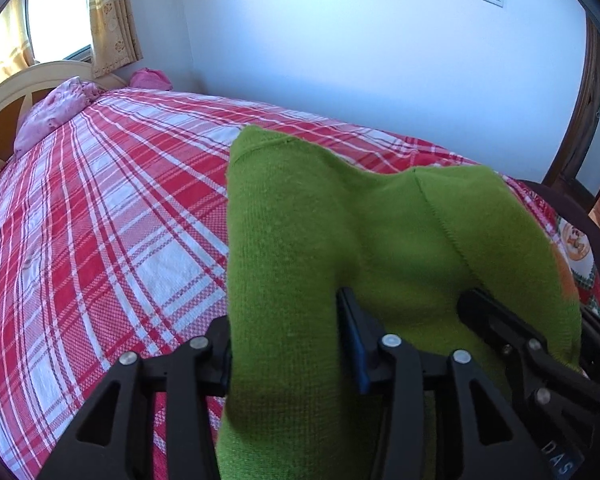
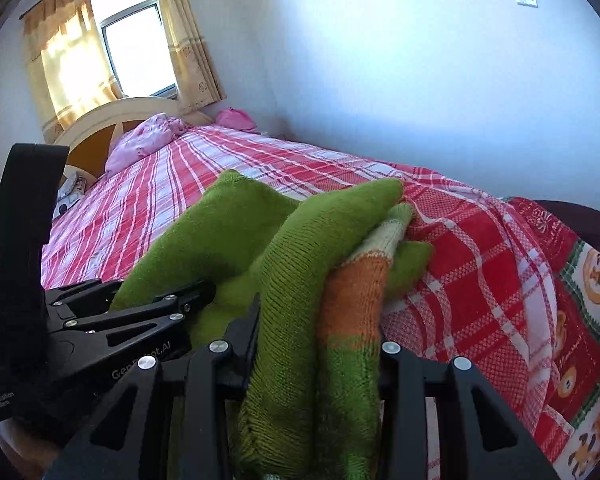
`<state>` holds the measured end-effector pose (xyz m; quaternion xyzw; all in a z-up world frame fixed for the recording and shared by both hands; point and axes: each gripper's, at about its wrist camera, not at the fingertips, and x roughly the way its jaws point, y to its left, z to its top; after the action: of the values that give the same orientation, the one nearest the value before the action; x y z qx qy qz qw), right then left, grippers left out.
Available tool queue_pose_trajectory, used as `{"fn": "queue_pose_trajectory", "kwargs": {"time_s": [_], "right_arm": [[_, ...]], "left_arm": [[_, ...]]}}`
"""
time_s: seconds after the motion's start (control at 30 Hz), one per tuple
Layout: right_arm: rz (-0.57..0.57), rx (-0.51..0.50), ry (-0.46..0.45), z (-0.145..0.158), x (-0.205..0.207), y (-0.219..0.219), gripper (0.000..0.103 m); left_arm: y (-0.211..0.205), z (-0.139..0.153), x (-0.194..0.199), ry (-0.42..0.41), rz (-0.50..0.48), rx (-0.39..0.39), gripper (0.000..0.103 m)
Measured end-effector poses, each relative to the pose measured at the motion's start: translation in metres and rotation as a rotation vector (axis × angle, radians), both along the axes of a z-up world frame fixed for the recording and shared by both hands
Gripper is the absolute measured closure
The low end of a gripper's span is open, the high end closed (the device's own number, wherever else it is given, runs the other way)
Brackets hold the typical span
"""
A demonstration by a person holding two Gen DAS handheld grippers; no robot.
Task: Fold small clothes
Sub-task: 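Lift the folded sweater with both grippers and carry it along the bed, then lower the folded sweater onto the bed corner and open both grippers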
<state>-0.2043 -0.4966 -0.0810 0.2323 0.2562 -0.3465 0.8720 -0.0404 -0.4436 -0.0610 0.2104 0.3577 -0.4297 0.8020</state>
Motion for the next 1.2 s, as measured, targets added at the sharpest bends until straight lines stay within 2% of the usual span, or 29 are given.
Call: {"fn": "queue_pose_trajectory", "kwargs": {"time_s": [0.07, 0.1, 0.13, 0.23, 0.37, 0.57, 0.63, 0.73, 0.83, 0.97, 1.1, 1.2], "right_arm": [[0.003, 0.028, -0.010, -0.002, -0.001, -0.004, 0.065], [0.004, 0.035, -0.012, -0.003, -0.001, -0.004, 0.064], [0.004, 0.044, -0.014, -0.004, -0.001, -0.006, 0.063], [0.006, 0.073, -0.027, -0.007, -0.001, -0.013, 0.058], [0.012, 0.102, -0.053, -0.008, -0.007, -0.013, 0.052], [0.025, 0.101, -0.077, 0.011, -0.045, 0.021, 0.049], [0.040, 0.105, -0.093, 0.014, -0.061, 0.034, 0.045], [0.063, 0.113, -0.074, 0.011, -0.073, 0.050, 0.040], [0.098, 0.145, -0.047, -0.003, -0.068, 0.055, 0.040], [0.096, 0.250, -0.027, -0.024, -0.055, 0.052, 0.040], [0.069, 0.251, -0.033, -0.026, -0.053, 0.054, 0.051], [0.056, 0.261, -0.012, -0.028, -0.053, 0.057, 0.052]], "left_arm": [[0.001, -0.002, 0.006, 0.018, 0.017, -0.001, 0.040], [0.004, -0.002, 0.009, 0.029, 0.034, -0.002, 0.031], [0.007, -0.003, 0.016, 0.055, 0.048, -0.005, 0.027], [0.022, -0.005, 0.034, 0.190, 0.047, -0.042, 0.025], [0.052, -0.003, 0.038, 0.306, 0.033, -0.092, 0.025], [0.090, 0.002, 0.017, 0.293, -0.023, -0.156, 0.025], [0.095, 0.001, 0.008, 0.293, -0.049, -0.165, 0.025], [0.100, -0.009, 0.002, 0.316, -0.029, -0.162, 0.025], [0.104, -0.018, 0.007, 0.376, -0.004, -0.172, 0.025], [0.103, -0.020, 0.005, 0.364, 0.013, -0.145, 0.025], [0.102, -0.021, 0.002, 0.366, 0.031, -0.110, 0.026], [0.105, -0.021, -0.007, 0.328, 0.042, -0.081, 0.026]]}}
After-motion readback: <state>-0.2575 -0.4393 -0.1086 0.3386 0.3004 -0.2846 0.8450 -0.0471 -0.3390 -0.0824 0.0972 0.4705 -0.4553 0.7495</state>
